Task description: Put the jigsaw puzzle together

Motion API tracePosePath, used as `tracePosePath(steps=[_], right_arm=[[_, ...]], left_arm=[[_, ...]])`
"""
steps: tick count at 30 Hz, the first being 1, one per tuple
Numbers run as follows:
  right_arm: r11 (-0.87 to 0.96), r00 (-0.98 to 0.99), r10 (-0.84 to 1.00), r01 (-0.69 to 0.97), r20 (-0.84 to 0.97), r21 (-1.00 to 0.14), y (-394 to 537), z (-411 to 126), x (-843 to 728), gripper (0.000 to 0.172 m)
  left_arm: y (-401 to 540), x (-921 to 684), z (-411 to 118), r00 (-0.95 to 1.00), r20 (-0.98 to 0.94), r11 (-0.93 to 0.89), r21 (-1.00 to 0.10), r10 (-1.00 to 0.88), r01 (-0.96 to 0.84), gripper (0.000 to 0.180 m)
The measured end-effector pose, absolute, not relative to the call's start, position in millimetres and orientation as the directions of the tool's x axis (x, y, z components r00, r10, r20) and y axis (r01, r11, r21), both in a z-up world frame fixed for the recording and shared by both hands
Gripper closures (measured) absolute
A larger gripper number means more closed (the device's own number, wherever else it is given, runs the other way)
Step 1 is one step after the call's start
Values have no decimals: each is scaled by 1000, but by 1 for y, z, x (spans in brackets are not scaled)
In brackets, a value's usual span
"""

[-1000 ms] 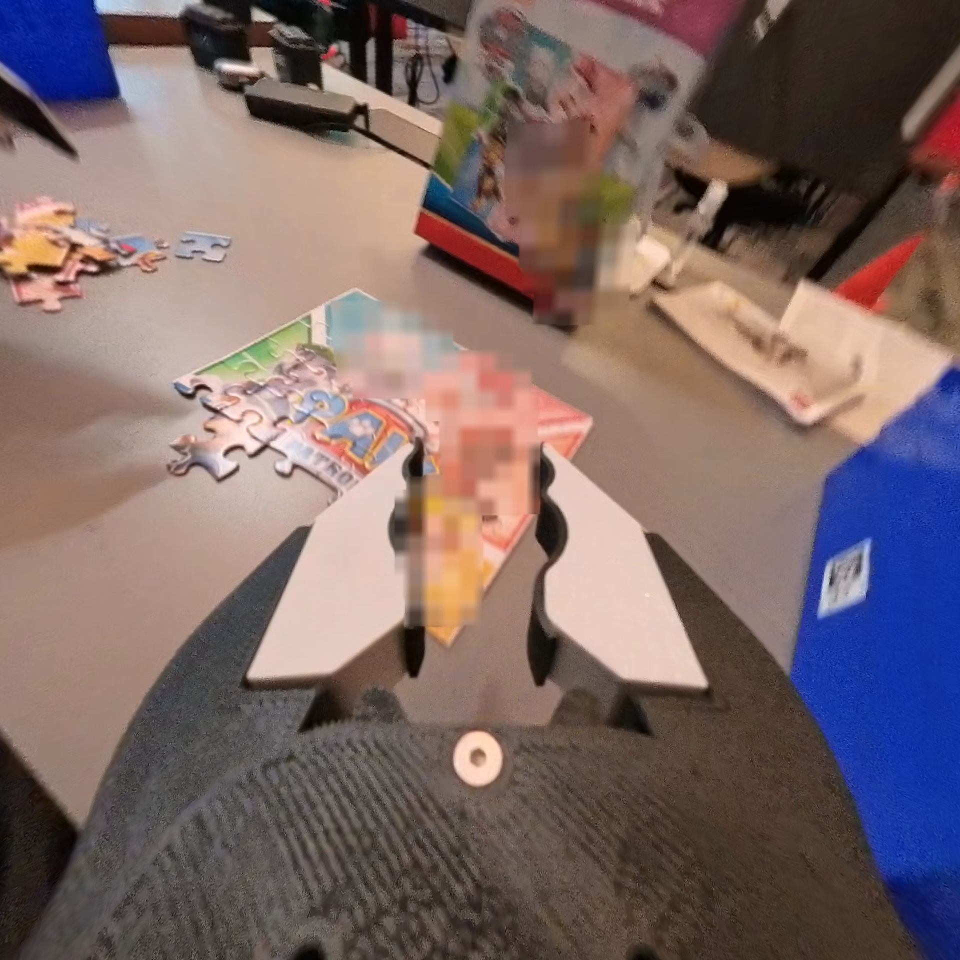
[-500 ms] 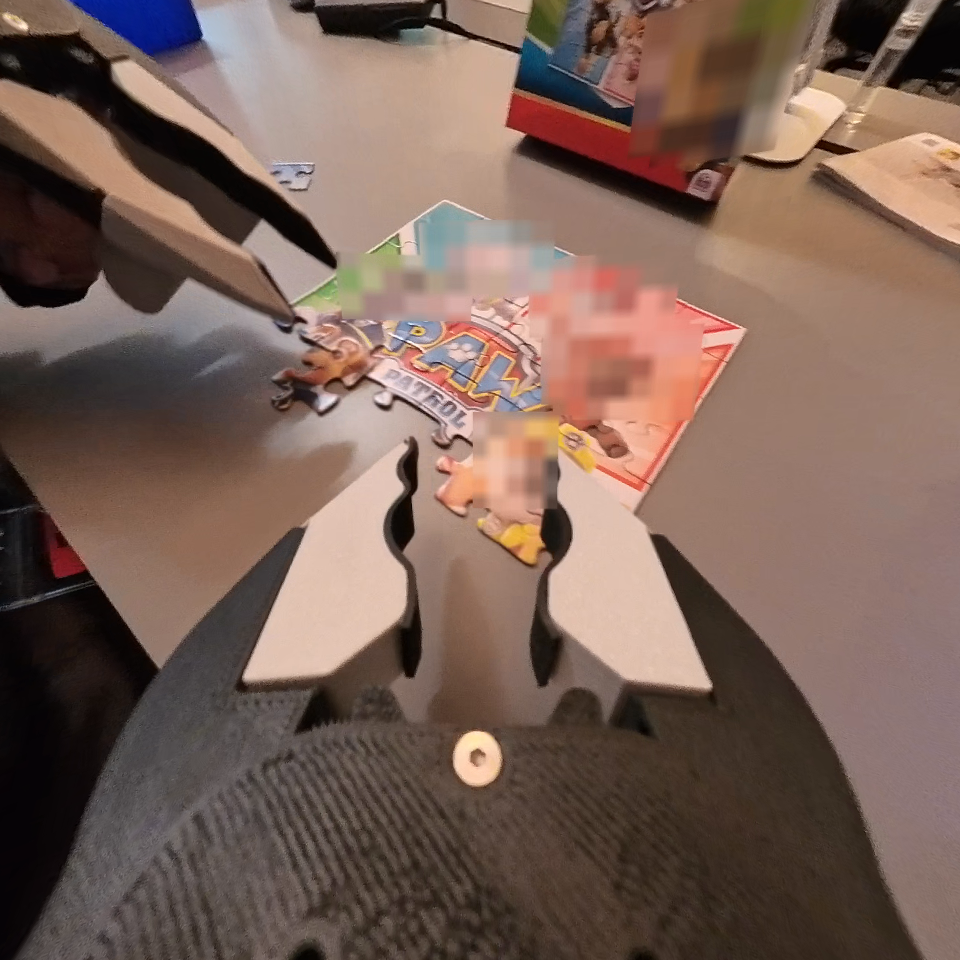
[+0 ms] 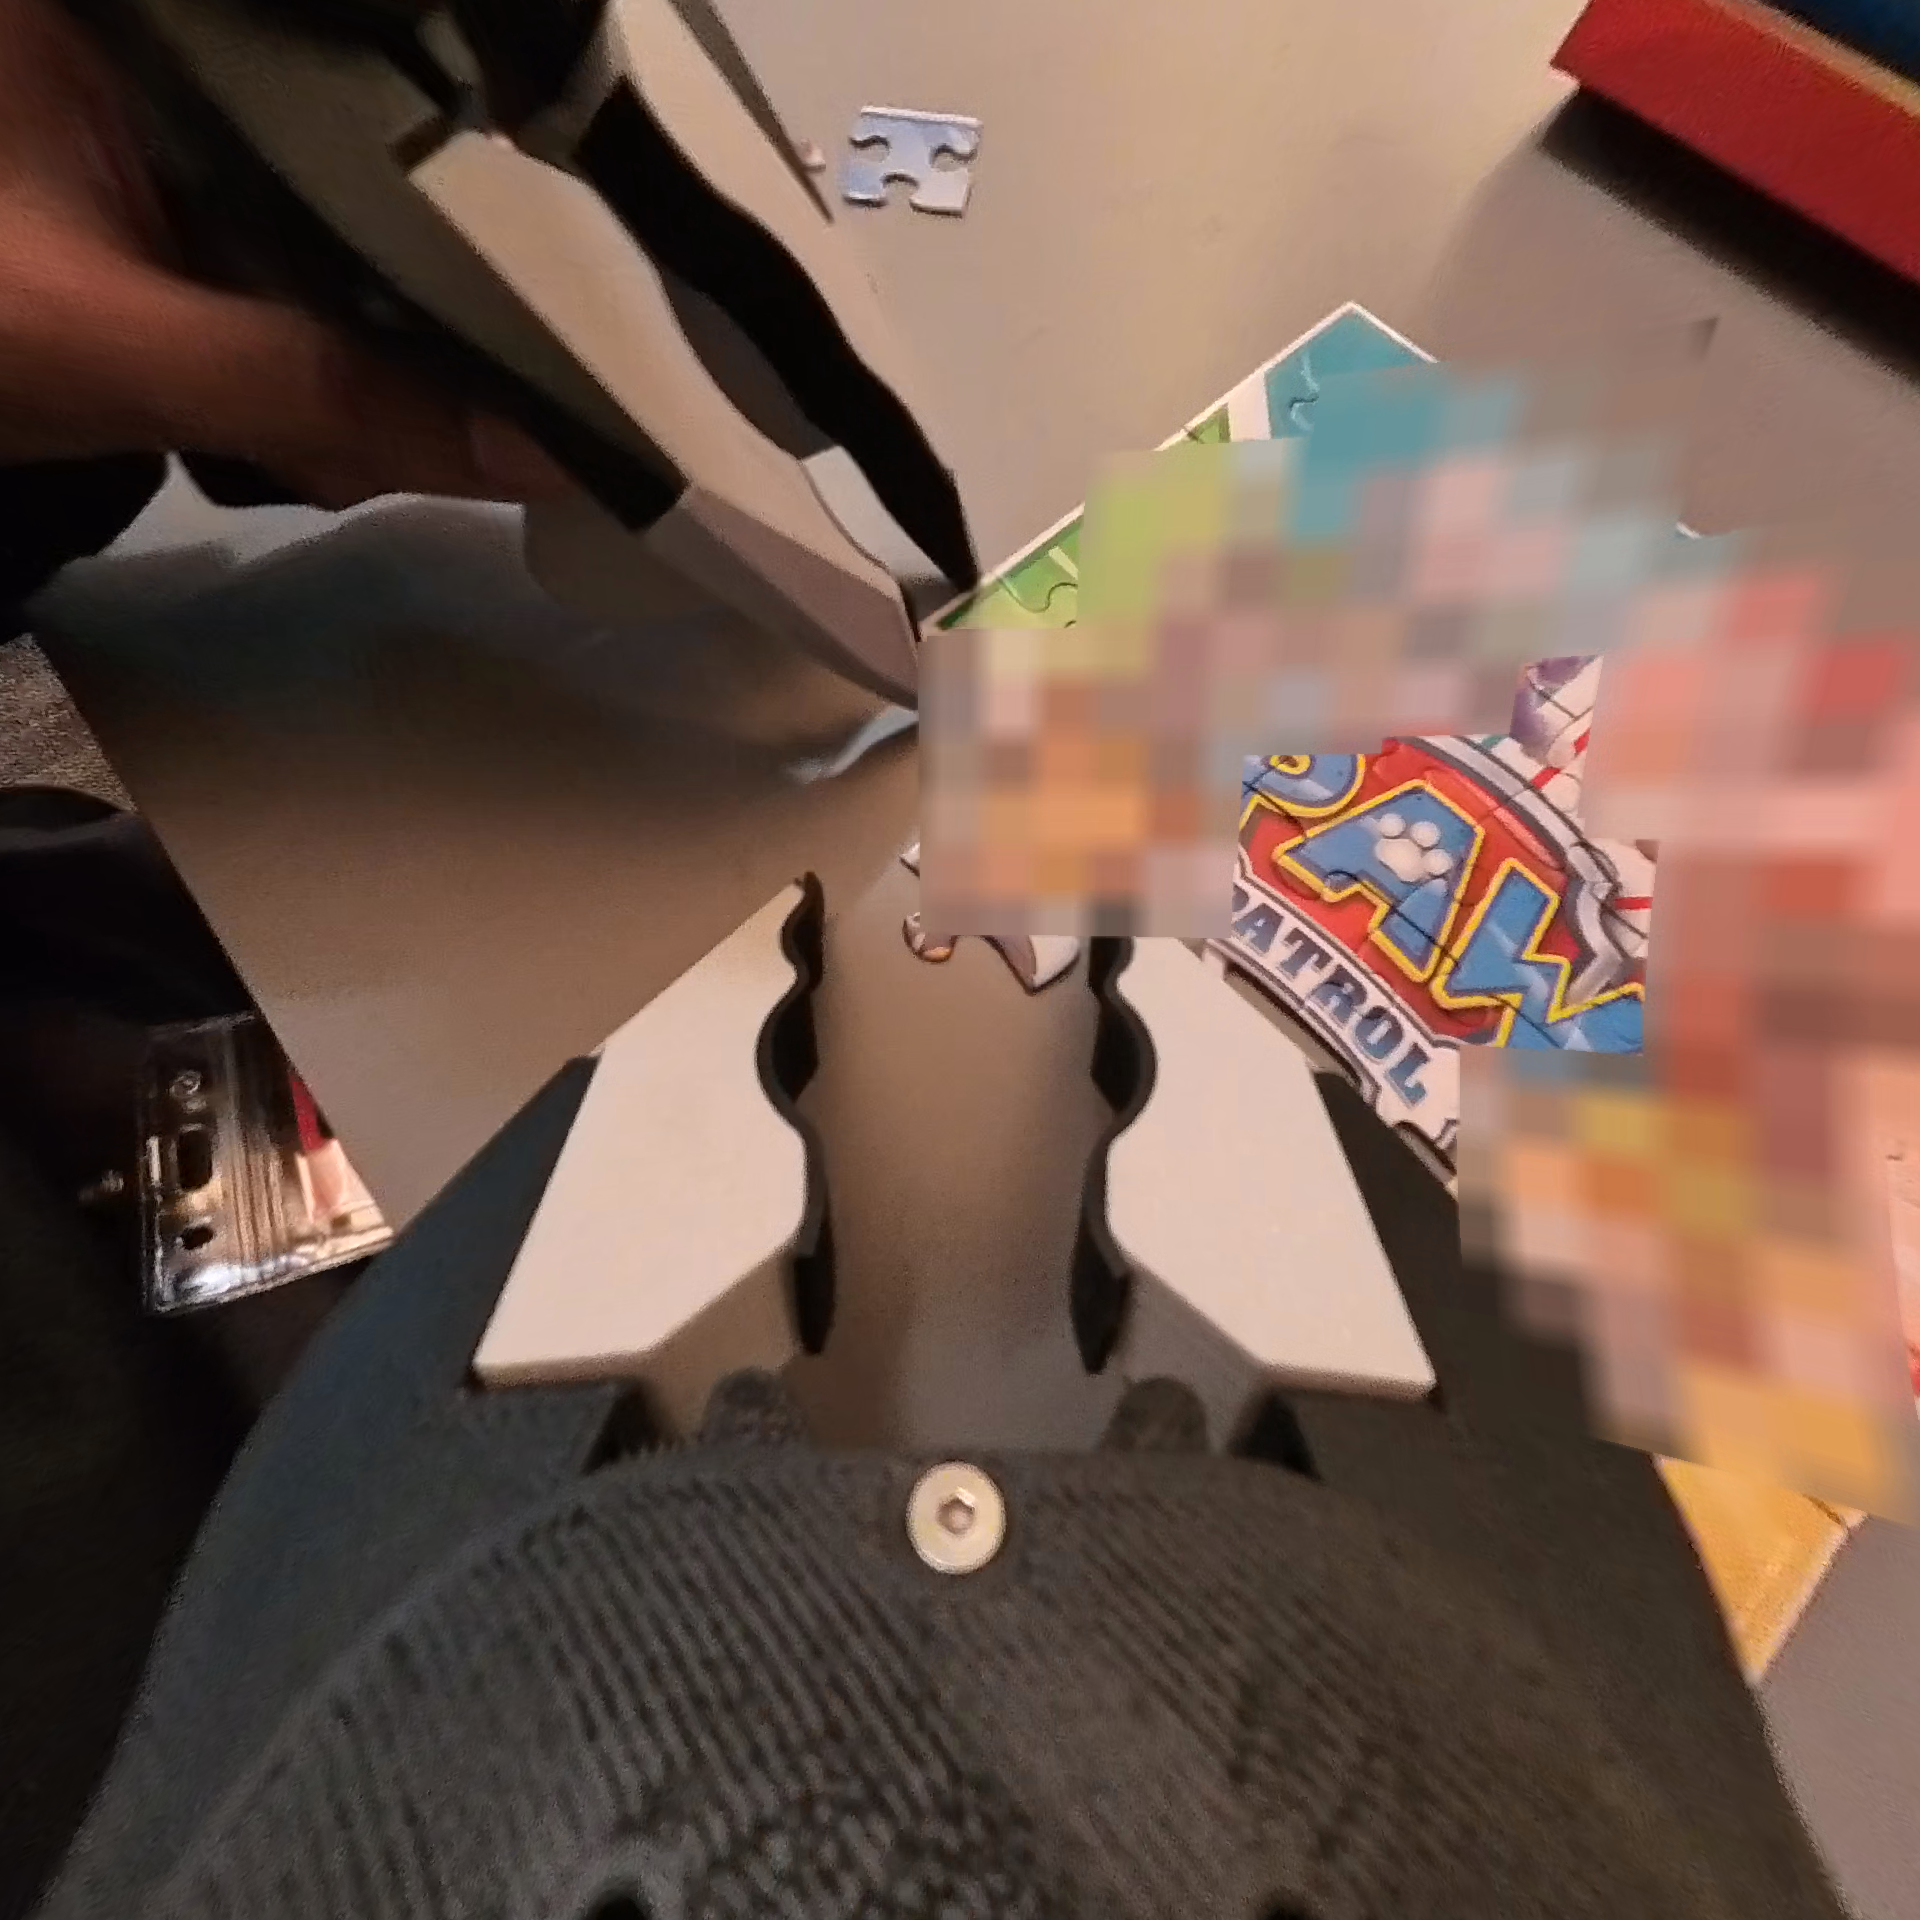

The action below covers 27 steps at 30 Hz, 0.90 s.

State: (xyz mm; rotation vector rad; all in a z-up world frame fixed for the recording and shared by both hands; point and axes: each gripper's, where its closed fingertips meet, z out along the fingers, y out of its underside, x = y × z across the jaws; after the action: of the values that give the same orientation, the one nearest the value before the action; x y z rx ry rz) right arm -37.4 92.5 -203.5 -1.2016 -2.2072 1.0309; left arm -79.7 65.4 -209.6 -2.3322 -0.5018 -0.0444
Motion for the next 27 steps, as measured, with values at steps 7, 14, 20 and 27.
tracePosePath(steps=[7, 14, 20, 27], right_arm=[[338, -499, 866, 568, 12, -750, 102, -209, -39, 122], [361, -513, 858, 551, 36, -752, 104, -208, -37, 154], [369, -498, 865, 556, 56, -745, 113, -208, -36, 163], [312, -457, 889, 558, 29, -769, 128, -200, -37, 140]], left_arm=[[67, -74, -211, 934, 127, -681, -652, 335, 333, 155], [68, -72, -211, 931, 142, -675, -653, 337, 344, 157], [68, -72, -211, 931, 140, -675, -654, 338, 343, 159], [73, -68, -208, 938, 142, -663, -674, 316, 326, 157]])
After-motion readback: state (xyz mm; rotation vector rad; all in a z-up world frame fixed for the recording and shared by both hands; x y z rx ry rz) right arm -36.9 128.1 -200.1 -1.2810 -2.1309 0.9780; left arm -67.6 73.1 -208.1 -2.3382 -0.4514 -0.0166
